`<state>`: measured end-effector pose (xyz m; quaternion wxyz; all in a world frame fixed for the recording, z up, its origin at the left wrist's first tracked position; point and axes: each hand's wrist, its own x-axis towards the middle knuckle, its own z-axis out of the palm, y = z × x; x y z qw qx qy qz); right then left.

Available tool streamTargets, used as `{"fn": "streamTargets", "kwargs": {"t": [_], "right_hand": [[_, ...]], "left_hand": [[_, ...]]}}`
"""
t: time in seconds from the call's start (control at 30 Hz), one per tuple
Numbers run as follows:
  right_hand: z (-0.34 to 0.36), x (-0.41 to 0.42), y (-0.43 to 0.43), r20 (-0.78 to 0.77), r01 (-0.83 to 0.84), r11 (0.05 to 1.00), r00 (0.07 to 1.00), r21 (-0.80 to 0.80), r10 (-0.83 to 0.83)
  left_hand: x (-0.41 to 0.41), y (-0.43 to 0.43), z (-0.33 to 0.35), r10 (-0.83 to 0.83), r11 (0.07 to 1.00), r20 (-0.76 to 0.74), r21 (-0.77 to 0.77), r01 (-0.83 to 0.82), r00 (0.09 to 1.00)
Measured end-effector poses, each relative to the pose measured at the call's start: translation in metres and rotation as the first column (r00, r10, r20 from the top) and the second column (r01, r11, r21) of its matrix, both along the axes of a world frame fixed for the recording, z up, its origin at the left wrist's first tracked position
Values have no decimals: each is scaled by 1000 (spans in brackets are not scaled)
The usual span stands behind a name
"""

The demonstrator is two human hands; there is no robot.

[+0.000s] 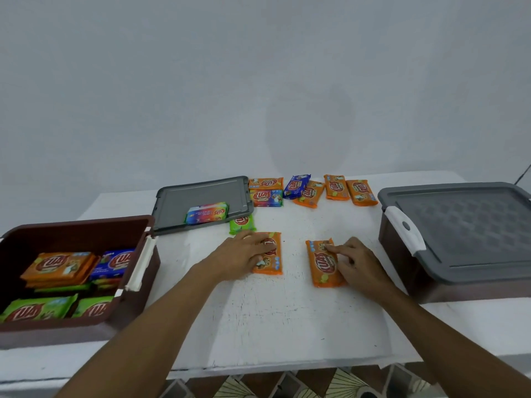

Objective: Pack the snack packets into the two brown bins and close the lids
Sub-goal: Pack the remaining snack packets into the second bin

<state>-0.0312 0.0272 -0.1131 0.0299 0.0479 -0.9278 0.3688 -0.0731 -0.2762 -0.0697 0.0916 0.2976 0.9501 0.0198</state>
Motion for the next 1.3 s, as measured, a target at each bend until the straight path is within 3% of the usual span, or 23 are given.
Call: {"fn": "streamTargets", "kwargs": {"t": [0.2,0.3,0.37,0.5,0.6,0.77,0.93,1.0,1.13,1.3], "right_hand": [[7,25,6,-85,-143,949,981,280,173],[12,33,1,-91,-163,922,974,352,207],[18,32,-5,-14,-173,922,982,347,189],[33,26,-15,163,-231,894,970,385,181],[40,22,-21,255,-261,863,954,432,160],[45,17,-31,325,-210,929,940,306,105],[52,19,-48,361,-108,987,931,123,57],[61,20,-61,374,-51,998,926,-23,56],[90,19,-96,366,37,968,929,-249,58],[129,16,-171,315,-34,965,942,-261,118]], "left_hand": [[8,-6,0,127,984,-60,-116,-133,990],[17,-6,0,169,979,-96,-98,-178,981],[19,-3,-2,195,976,-58,-84,-200,979],[17,-5,7,249,966,189,18,-257,950],[16,-7,20,217,976,216,-46,-212,952],[20,1,33,184,981,227,-98,-166,956],[23,-2,66,194,975,233,64,-214,953],[25,-14,89,178,969,229,127,-211,957],[33,-54,133,176,948,204,229,-221,963],[45,-153,166,194,958,202,170,-230,960]]}}
